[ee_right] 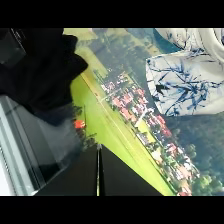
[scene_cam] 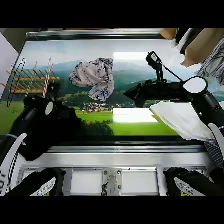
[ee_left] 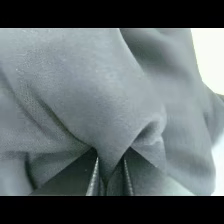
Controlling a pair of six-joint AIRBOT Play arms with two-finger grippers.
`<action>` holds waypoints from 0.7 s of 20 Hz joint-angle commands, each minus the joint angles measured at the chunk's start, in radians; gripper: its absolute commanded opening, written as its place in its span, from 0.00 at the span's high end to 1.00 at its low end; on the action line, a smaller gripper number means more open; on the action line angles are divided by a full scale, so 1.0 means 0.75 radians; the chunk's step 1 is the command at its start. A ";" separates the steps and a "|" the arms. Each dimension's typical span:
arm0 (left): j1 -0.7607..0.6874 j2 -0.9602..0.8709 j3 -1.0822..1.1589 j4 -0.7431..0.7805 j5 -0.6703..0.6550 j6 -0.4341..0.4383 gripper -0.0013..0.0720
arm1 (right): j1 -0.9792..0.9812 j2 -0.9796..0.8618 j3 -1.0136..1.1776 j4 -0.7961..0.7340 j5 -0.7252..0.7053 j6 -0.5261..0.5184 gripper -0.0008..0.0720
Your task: Fold the clothes and pants, and hang the long-sleeved shirts on hangers.
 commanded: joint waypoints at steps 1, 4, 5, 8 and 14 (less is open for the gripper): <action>-0.270 0.185 0.235 -0.076 -0.061 -0.004 0.95 | 0.001 0.000 -0.001 0.130 0.015 0.001 0.95; -0.538 0.289 0.429 -0.175 0.071 -0.006 0.95 | -0.019 0.006 0.004 0.163 0.025 -0.021 0.95; -0.612 0.305 0.485 -0.190 0.123 -0.011 0.95 | -0.058 0.021 0.004 0.120 -0.010 0.027 0.95; -0.760 0.299 0.655 -0.194 0.265 -0.024 0.95 | -0.232 0.119 0.004 -0.165 -0.215 0.358 0.95; -0.612 0.084 0.644 -0.199 0.178 -0.058 0.95 | -0.509 0.273 0.002 -0.629 -0.199 0.770 0.95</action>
